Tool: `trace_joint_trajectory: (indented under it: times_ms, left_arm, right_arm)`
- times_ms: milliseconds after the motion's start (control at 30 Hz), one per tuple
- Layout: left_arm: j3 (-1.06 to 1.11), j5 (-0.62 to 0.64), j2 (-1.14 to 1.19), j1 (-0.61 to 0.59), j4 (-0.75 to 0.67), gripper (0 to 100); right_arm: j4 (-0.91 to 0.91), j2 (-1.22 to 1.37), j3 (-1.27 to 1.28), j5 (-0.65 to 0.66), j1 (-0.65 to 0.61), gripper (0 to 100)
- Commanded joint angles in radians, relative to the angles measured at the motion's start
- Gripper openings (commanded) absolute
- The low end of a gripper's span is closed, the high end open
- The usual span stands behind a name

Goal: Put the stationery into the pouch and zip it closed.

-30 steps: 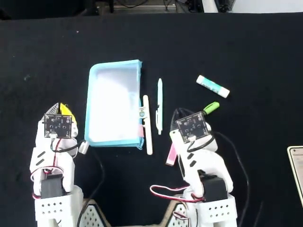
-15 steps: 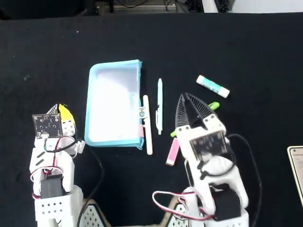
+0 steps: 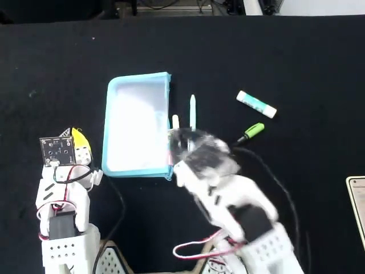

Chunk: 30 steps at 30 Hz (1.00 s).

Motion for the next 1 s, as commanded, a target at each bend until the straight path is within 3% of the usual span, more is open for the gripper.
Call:
trace_joint_trajectory:
  times_ms: [0,200,467,967]
  left_arm:
    - [0.025,0.011,-0.005,0.010,0.002,3]
    - [0.025,0.011,-0.005,0.012,0.002,3]
    - [0.025,0.011,-0.005,0.016,0.002,3]
    - [0.025,0.011,-0.005,0.016,0.020,3]
  right_arm:
    - [-0.021,0.093,0.045,0.002,-0.057,1.2]
    - [-0.021,0.236,0.051,0.002,-0.064,1.2]
    - [-0.072,0.470,0.039,0.071,-0.187,1.2]
    - [-0.686,0.866,0.030,0.078,-0.160,1.2]
